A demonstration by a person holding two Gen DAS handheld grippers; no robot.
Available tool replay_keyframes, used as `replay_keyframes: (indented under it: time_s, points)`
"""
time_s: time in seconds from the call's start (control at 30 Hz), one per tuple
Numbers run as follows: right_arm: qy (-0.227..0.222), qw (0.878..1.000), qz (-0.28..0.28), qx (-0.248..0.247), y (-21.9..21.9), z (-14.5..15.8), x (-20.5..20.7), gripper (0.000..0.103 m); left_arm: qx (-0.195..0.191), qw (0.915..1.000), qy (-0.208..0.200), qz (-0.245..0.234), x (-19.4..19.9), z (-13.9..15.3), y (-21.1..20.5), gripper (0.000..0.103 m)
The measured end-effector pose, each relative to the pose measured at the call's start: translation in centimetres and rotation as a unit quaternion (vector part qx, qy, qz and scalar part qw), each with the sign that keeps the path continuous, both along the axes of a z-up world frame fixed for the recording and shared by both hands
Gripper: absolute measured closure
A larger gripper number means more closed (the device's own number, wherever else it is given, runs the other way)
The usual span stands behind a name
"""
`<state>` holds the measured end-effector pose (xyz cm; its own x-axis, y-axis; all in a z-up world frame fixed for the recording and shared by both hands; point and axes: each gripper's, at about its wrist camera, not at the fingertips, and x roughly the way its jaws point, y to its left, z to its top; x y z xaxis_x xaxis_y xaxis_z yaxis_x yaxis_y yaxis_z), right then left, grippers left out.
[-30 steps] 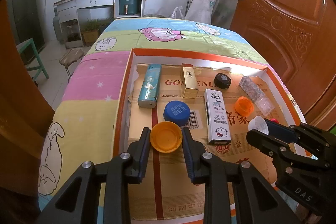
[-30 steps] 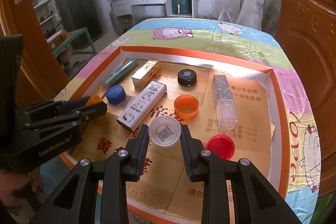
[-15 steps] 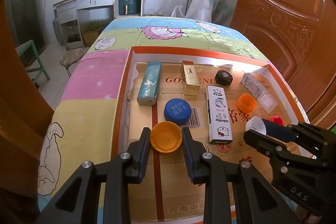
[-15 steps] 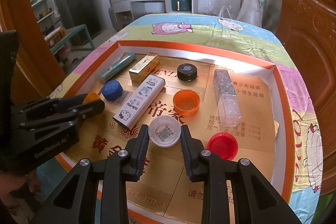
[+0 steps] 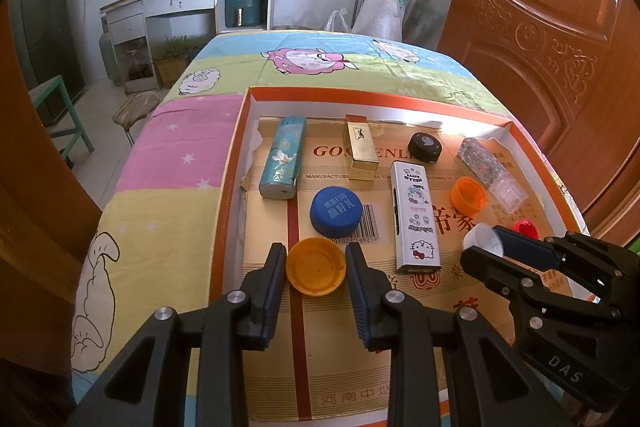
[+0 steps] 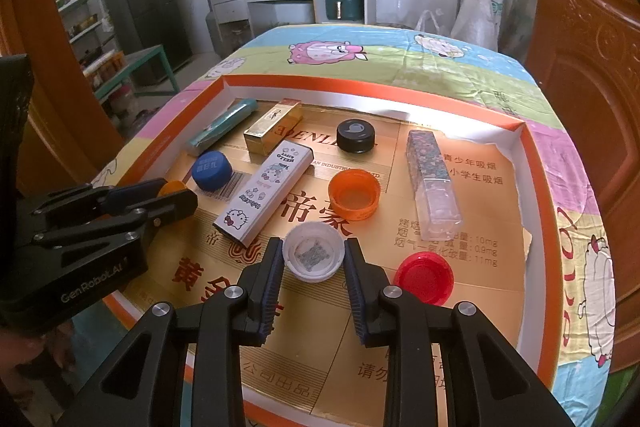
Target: Organize rigid objects
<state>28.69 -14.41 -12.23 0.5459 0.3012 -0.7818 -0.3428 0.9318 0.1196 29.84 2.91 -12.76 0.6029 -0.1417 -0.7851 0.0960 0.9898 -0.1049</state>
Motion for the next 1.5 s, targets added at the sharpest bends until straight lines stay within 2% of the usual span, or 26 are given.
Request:
replay_keyframes:
  time_s: [0.13,0.27,0.47,1.07,1.33,1.43,1.5]
  points:
    - [0.000,1.000,0.001,0.001,-0.1,-0.1,0.1,0.071,-0.004,1.0000,-0.001,0.001,0.0,0.0,0.0,0.072]
    - [0.000,1.000,0.001,0.001,-0.1,0.0,0.1,0.070,-0.003,1.0000,-0.003,0.002,-0.1,0.1,0.1,0.067]
    - [-0.001,1.000,0.002,0.002,-0.1,0.0,0.0,0.065,-0.002,1.0000,-0.008,0.003,-0.3,0.4,0.2,0.067]
    - [-0.016,1.000,-0.011,0.009,-0.7,1.6,-1.4,0.064,0.001,0.9998,-0.021,0.005,-1.2,1.8,-0.1,0.067]
    - [-0.033,0.999,-0.032,0.009,-1.4,2.9,-2.7,0.064,0.025,0.9983,-0.047,0.022,-2.8,3.6,-0.9,0.067]
    - [-0.042,0.998,-0.044,0.007,-1.7,3.5,-3.3,0.056,0.018,0.9974,-0.065,0.023,-3.9,4.5,-1.1,0.067]
    - [-0.049,0.998,-0.049,0.009,-1.9,4.1,-3.8,0.056,0.012,0.9968,-0.074,0.027,-4.5,5.1,-1.2,0.067]
